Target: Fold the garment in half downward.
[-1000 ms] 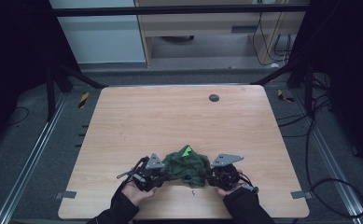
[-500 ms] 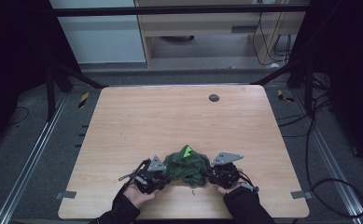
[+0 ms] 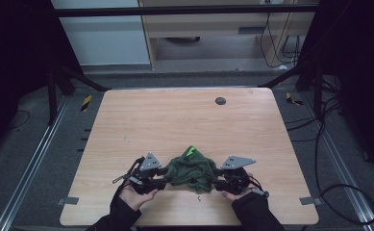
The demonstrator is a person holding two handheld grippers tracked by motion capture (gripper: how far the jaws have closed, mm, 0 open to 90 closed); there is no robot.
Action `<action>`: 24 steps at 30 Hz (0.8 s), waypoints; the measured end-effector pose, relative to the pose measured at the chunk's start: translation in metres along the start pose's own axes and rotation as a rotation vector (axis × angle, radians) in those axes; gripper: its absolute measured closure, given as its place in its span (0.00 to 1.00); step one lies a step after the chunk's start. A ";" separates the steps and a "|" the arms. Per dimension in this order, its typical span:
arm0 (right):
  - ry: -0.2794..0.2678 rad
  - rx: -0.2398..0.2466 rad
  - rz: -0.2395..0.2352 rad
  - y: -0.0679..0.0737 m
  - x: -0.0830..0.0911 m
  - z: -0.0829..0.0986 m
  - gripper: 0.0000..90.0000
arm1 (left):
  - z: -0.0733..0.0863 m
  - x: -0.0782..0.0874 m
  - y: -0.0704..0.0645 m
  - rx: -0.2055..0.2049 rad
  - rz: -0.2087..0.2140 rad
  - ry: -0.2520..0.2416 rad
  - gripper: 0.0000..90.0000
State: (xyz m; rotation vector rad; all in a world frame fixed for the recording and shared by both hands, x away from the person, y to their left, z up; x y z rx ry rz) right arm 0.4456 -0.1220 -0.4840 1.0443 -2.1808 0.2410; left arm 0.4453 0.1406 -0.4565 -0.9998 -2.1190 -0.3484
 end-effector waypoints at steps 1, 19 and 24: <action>-0.006 0.000 -0.003 0.000 0.002 -0.001 0.68 | -0.001 0.003 0.002 0.004 -0.006 -0.007 0.70; -0.108 -0.064 0.027 -0.017 0.008 -0.040 0.68 | -0.034 -0.020 0.031 0.053 -0.019 0.006 0.69; -0.092 -0.085 0.024 -0.021 -0.007 -0.048 0.69 | -0.041 -0.032 0.033 0.058 -0.019 0.007 0.69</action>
Point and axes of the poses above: each handheld gripper's, and its own axes: x roughly backward along the jaws, z roughly out of its underside, y roughly to its left, the point moved 3 cm from there along -x, roughly forward along the jaws, and after that the axes turned 6 degrees about y, right-handed, at the moved point
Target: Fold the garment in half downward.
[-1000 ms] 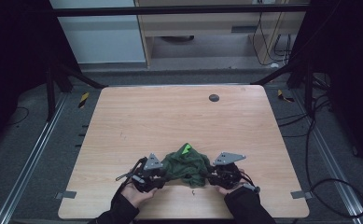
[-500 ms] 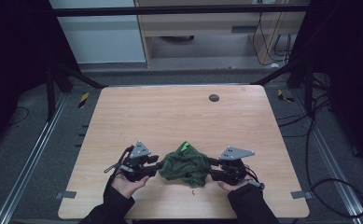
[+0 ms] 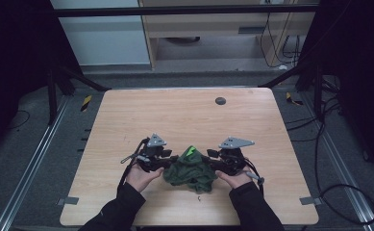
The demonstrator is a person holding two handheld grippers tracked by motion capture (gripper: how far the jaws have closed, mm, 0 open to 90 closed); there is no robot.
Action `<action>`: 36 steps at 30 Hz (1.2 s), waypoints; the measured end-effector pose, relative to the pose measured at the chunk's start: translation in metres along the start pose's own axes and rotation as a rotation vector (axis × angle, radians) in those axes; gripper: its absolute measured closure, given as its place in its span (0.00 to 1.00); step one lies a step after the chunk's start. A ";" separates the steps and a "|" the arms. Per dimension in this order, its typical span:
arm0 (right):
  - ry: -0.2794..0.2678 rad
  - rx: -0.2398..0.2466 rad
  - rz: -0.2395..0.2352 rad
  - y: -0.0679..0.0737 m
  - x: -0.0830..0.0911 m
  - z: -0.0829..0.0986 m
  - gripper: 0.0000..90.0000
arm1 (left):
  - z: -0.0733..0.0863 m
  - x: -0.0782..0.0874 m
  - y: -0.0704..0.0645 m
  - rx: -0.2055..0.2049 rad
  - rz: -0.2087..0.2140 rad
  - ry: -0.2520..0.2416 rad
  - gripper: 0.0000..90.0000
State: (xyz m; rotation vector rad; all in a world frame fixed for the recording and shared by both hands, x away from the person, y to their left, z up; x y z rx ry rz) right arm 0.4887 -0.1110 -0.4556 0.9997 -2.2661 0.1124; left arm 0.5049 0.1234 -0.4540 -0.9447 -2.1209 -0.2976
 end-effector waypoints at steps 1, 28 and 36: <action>0.003 0.000 0.000 0.000 -0.001 0.000 0.69 | -0.001 -0.003 0.000 -0.002 0.011 0.003 0.69; 0.070 0.026 -0.051 0.006 -0.012 0.013 0.98 | 0.010 -0.020 -0.020 -0.074 0.084 0.090 0.98; 0.023 0.069 -0.088 0.018 0.003 0.011 0.98 | 0.014 0.014 -0.031 -0.098 0.097 0.031 0.98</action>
Point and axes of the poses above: each handheld gripper's, and its own axes: x roughly backward along the jaws, z roughly out of its underside, y roughly to its left, the point moved 3 cm from there along -x, roughly forward along the jaws, and after that the axes turned 6 degrees about y, right-handed, at the moved point
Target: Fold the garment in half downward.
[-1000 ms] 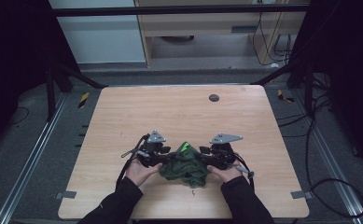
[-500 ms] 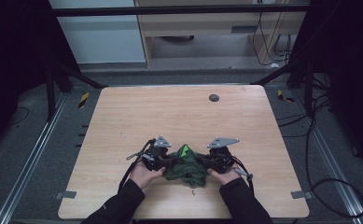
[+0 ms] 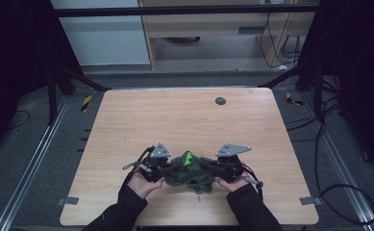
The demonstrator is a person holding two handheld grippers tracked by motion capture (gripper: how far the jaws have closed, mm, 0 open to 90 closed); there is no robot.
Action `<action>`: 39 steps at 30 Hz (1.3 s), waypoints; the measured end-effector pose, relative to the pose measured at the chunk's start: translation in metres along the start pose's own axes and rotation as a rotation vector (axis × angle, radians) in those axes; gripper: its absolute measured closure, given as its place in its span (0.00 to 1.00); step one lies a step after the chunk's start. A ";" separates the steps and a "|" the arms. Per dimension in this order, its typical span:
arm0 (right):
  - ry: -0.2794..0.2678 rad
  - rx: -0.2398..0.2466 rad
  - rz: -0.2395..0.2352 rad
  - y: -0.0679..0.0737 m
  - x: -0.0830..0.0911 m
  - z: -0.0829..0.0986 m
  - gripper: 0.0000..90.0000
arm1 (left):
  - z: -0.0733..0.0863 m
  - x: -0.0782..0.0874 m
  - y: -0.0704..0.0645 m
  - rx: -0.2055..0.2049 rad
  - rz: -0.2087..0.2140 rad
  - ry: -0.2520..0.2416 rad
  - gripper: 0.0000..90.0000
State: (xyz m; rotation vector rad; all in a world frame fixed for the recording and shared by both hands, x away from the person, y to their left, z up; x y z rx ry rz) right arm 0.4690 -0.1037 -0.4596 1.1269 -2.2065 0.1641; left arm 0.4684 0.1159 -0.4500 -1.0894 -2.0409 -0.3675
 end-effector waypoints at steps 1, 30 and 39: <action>0.000 0.005 -0.005 0.002 0.001 0.000 0.97 | 0.003 0.004 -0.003 -0.005 0.005 -0.003 0.98; 0.005 -0.045 -0.005 0.011 0.017 0.023 0.92 | 0.047 0.017 -0.024 -0.019 -0.002 0.047 0.76; -0.021 -0.075 0.012 0.006 0.007 0.010 1.00 | 0.023 0.025 -0.001 0.051 -0.054 -0.026 0.92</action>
Point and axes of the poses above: each handheld gripper's, and its own axes: x roughly backward along the jaws, z roughly out of its underside, y roughly to its left, the point moved 3 cm from there along -x, roughly forward along the jaws, and after that the axes turned 6 degrees about y, right-handed, at the moved point
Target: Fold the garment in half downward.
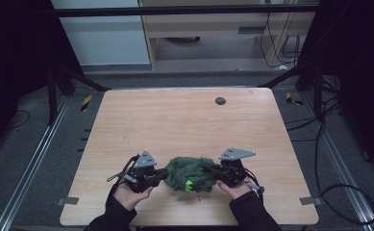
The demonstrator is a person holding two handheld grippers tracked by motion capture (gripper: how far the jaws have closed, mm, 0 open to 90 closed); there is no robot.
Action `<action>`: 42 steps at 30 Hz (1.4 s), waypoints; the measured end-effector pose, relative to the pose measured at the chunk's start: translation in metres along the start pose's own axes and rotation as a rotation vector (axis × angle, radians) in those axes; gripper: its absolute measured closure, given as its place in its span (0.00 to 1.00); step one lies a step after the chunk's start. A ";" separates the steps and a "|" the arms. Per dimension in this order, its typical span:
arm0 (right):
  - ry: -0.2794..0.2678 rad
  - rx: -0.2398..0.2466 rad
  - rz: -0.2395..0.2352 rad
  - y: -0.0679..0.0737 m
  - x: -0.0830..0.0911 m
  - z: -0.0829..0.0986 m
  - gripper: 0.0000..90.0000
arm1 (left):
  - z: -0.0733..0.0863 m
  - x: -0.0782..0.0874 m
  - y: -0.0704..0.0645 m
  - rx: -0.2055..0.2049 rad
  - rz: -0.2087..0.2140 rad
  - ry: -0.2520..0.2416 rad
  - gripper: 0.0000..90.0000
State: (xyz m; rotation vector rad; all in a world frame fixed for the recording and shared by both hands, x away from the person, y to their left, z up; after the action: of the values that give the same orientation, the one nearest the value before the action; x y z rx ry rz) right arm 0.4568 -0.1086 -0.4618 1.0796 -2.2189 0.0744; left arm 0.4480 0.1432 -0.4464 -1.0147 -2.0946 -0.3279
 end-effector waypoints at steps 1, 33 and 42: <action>0.008 0.001 -0.003 0.001 -0.004 0.000 1.00 | -0.002 -0.004 0.000 -0.002 -0.002 0.003 0.97; 0.033 0.033 -0.011 0.005 0.001 0.016 0.99 | 0.003 -0.032 -0.006 -0.024 0.017 0.028 0.99; 0.118 0.010 0.036 -0.009 -0.007 0.030 0.99 | 0.009 -0.052 -0.003 -0.036 0.006 0.092 0.99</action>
State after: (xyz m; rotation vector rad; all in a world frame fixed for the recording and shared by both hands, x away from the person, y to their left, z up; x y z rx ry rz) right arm 0.4500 -0.1194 -0.4910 1.0137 -2.1342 0.1607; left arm 0.4612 0.1175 -0.4907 -1.0080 -2.0092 -0.4035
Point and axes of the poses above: each handheld gripper's, and its own axes: x roughly backward along the jaws, z roughly out of its underside, y roughly to its left, the point moved 3 cm from there along -x, roughly forward along the jaws, and after that the axes turned 6 degrees about y, right-handed, at the moved point
